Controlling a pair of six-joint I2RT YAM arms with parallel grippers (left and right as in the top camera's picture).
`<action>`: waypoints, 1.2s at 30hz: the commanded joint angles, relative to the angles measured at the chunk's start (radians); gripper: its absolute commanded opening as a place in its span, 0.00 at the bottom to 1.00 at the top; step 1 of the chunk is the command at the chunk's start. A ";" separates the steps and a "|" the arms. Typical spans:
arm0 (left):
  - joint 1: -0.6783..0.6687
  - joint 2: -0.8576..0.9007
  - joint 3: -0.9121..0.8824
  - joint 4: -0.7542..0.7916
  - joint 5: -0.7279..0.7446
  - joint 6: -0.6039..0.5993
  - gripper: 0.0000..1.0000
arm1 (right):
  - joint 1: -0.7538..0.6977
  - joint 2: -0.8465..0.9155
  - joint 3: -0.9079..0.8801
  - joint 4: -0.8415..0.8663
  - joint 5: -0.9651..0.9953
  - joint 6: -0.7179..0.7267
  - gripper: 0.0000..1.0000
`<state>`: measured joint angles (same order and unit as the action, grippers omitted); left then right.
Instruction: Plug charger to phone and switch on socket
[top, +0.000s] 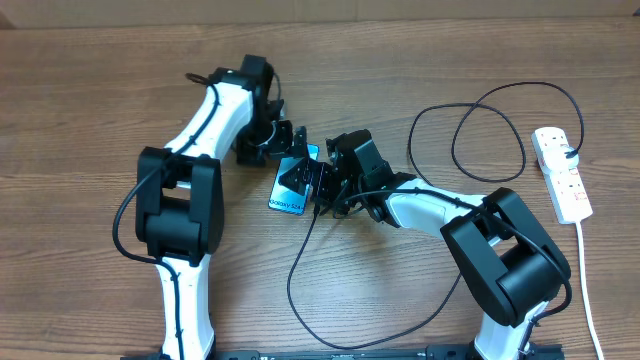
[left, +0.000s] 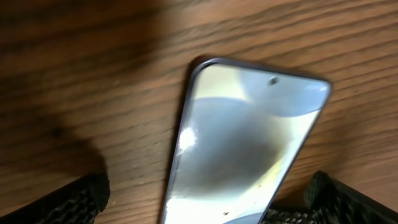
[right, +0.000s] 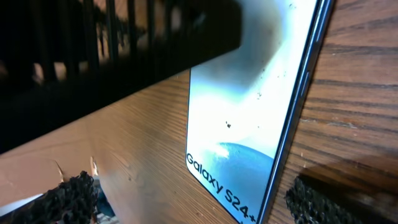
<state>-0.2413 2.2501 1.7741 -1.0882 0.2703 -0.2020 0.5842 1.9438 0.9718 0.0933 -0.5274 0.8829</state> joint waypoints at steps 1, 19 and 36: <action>-0.053 0.019 0.029 -0.002 -0.080 0.023 1.00 | 0.006 0.033 -0.053 -0.041 0.032 -0.047 1.00; -0.158 0.166 0.029 -0.087 -0.299 -0.015 0.71 | 0.006 0.033 -0.053 -0.040 0.040 -0.051 1.00; -0.056 0.164 0.079 -0.184 0.068 0.082 0.56 | 0.006 0.056 -0.055 -0.037 0.098 -0.023 1.00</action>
<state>-0.3367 2.3398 1.8668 -1.2690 0.1596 -0.1825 0.5842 1.9354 0.9657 0.0856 -0.5308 0.8433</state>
